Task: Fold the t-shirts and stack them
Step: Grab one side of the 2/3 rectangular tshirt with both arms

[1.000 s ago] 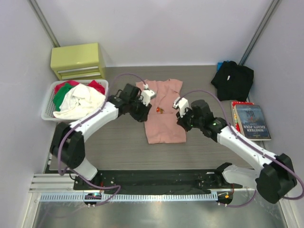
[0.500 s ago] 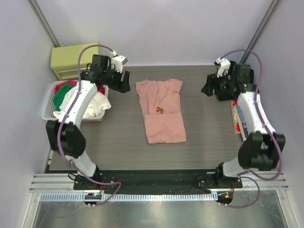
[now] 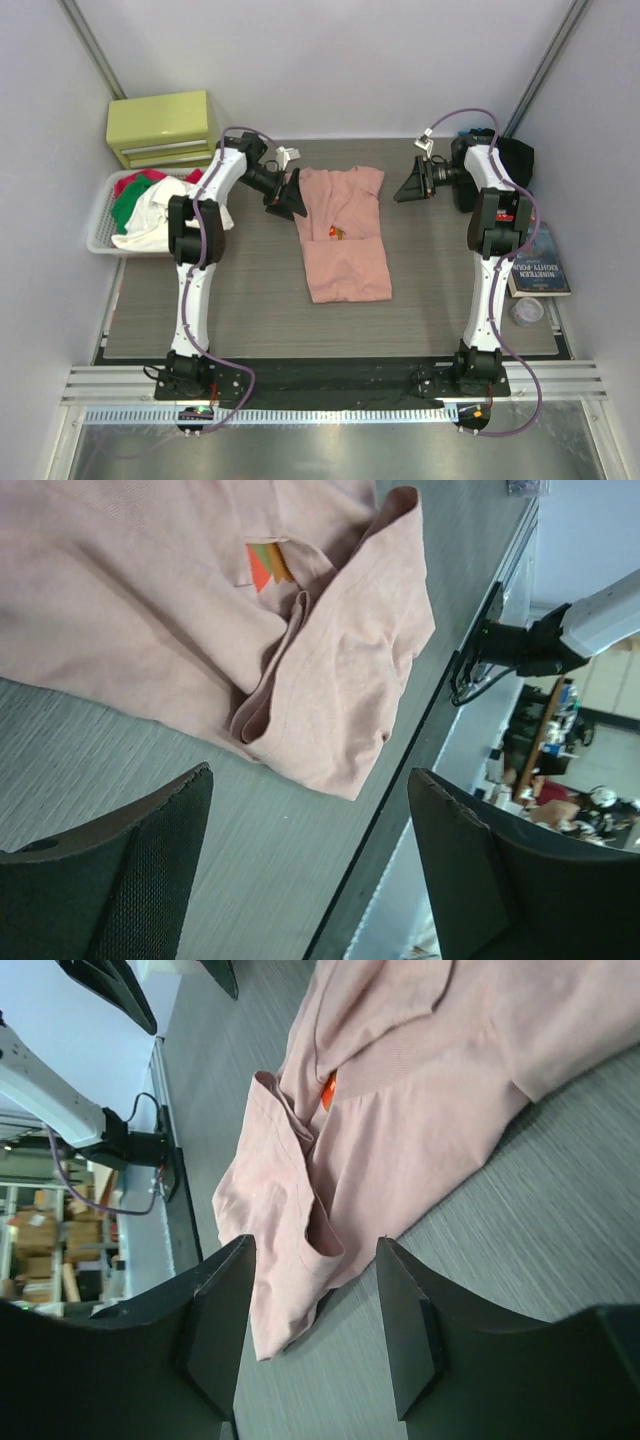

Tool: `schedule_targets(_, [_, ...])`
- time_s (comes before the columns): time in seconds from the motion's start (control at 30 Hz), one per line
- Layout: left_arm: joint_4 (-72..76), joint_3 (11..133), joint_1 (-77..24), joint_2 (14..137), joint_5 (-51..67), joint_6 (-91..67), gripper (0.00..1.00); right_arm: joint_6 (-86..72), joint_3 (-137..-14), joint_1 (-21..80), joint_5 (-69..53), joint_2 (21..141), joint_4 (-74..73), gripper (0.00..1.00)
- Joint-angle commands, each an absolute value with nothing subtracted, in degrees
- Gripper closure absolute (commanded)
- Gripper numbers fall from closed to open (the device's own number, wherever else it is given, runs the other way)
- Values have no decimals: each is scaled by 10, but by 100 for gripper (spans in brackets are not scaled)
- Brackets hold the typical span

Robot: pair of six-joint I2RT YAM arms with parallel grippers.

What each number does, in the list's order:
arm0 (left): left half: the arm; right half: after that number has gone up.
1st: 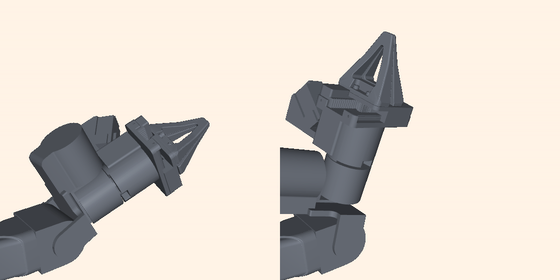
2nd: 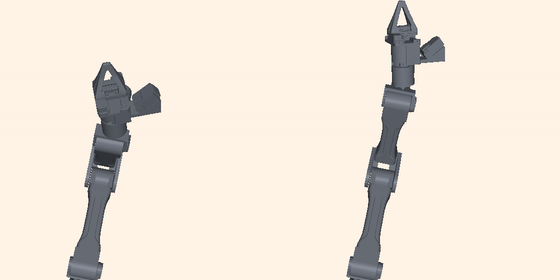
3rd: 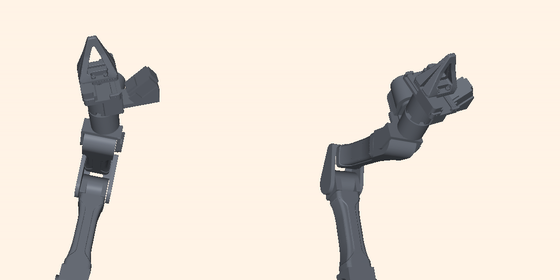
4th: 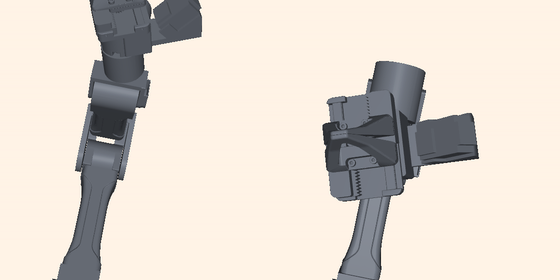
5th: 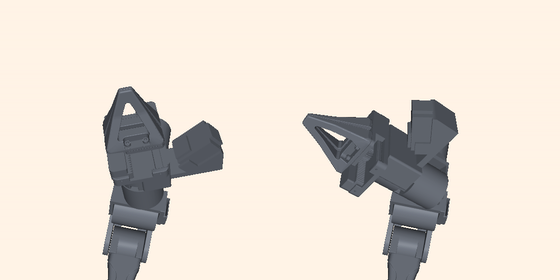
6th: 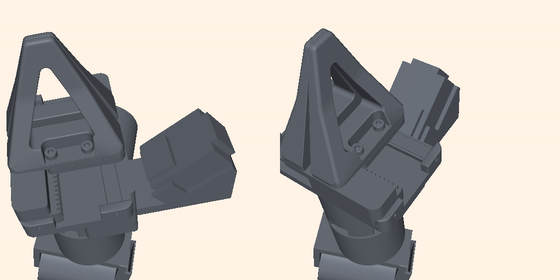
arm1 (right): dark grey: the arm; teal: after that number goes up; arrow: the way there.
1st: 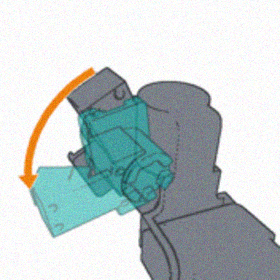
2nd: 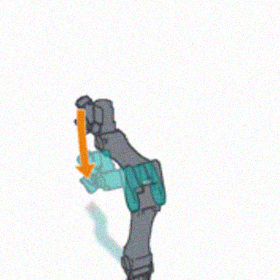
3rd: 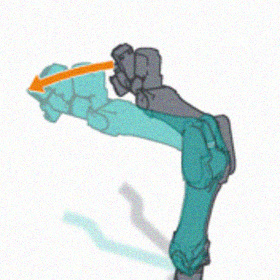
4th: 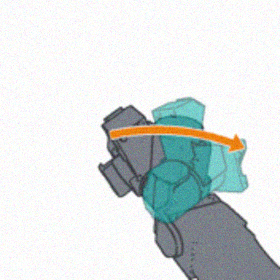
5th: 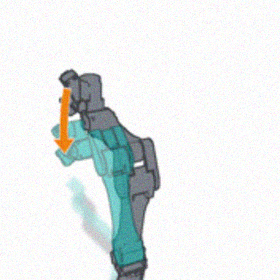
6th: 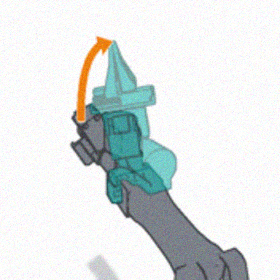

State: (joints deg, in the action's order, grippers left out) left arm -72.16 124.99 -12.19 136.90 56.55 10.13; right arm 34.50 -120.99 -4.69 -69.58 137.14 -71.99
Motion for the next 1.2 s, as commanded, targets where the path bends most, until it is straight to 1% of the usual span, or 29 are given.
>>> schedule_targets(0.0, [-740, 1281, -100, 1392, 561, 58, 20, 262, -1240, -49, -713, 1356, -775, 43])
schedule_targets(0.03, [-740, 1281, -96, 1401, 558, 60, 20, 226, -1210, -49, -701, 1351, -696, 48])
schedule_targets(0.07, [-735, 1281, -91, 1413, 549, 60, 20, 192, -1191, -49, -690, 1345, -651, 48])
schedule_targets(0.1, [-732, 1281, -84, 1420, 548, 56, 20, 163, -1176, -49, -671, 1338, -613, 47])
schedule_targets(0.13, [-733, 1285, -81, 1426, 548, 57, 20, 136, -1166, -49, -669, 1340, -570, 43])
schedule_targets(0.17, [-734, 1288, -79, 1430, 538, 59, 20, 129, -1170, -49, -671, 1346, -562, 40])
schedule_targets(0.27, [-717, 1303, -70, 1444, 507, 52, 18, 99, -1208, -47, -689, 1384, -548, 39])
schedule_targets(0.37, [-709, 1309, -62, 1454, 492, 45, 18, 75, -1230, -39, -662, 1417, -527, 39])
schedule_targets(0.7, [-691, 1338, -50, 1506, 533, 11, 17, 45, -1231, 0, -634, 1470, -496, 39])
schedule_targets(0.8, [-690, 1339, -56, 1514, 540, 8, 17, 47, -1238, 28, -616, 1482, -493, 39])
schedule_targets(1.0, [-681, 1361, -74, 1536, 488, 4, 15, 48, -1267, 64, -595, 1513, -492, 38])
schedule_targets(1.1, [-683, 1364, -76, 1551, 499, 4, 18, 52, -1264, 69, -594, 1520, -493, 38])
schedule_targets(1.17, [-683, 1365, -77, 1555, 502, 3, 22, 56, -1260, 66, -593, 1520, -493, 39])
